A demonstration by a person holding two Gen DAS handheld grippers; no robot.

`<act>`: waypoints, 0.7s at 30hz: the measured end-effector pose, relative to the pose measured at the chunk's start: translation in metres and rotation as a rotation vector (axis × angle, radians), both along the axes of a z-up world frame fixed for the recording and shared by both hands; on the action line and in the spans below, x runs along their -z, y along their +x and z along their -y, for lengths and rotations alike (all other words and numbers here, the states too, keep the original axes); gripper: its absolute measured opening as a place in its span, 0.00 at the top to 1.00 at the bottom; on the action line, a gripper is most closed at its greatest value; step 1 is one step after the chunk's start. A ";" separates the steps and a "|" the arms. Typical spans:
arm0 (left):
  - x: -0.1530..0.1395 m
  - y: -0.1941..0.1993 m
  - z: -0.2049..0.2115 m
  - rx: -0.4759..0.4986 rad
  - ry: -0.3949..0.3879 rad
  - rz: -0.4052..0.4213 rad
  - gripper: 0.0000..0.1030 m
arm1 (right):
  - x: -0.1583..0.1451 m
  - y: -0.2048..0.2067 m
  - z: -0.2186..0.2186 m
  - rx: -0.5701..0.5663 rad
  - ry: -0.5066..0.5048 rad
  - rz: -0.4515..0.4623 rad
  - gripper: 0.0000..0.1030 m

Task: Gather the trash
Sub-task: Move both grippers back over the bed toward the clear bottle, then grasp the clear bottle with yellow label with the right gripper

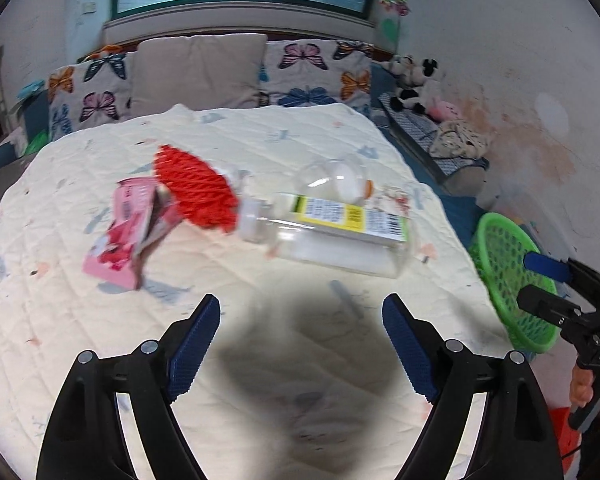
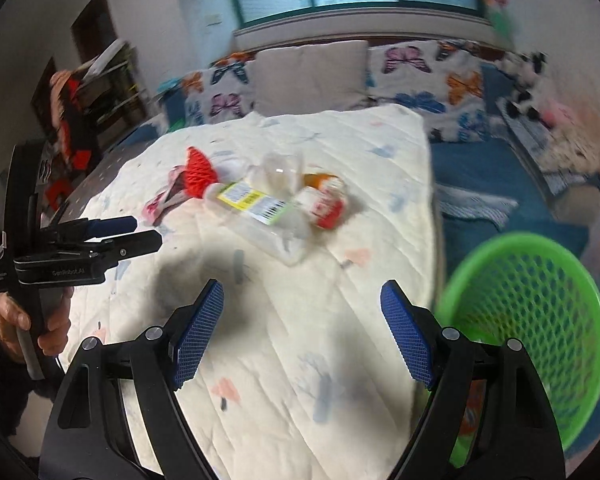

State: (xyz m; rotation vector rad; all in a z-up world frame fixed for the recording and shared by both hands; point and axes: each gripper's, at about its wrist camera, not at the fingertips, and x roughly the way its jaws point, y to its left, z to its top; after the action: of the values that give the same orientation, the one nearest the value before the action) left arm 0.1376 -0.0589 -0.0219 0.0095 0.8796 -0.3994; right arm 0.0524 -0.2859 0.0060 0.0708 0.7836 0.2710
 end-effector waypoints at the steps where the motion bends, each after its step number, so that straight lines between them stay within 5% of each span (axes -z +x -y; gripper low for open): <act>1: 0.000 0.001 -0.005 -0.010 0.000 0.000 0.22 | 0.000 0.008 -0.007 -0.020 -0.016 0.000 0.22; 11: 0.006 0.016 -0.046 -0.093 0.006 -0.014 0.22 | 0.012 0.065 -0.058 -0.177 -0.147 -0.017 0.22; 21: 0.018 0.024 -0.077 -0.147 0.010 -0.038 0.22 | 0.025 0.115 -0.094 -0.335 -0.168 -0.074 0.27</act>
State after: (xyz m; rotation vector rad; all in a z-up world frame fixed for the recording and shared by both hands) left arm 0.1621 0.0178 -0.0398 -0.0532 0.9131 -0.2589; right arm 0.1677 -0.1924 -0.0193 -0.2120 0.8882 0.5211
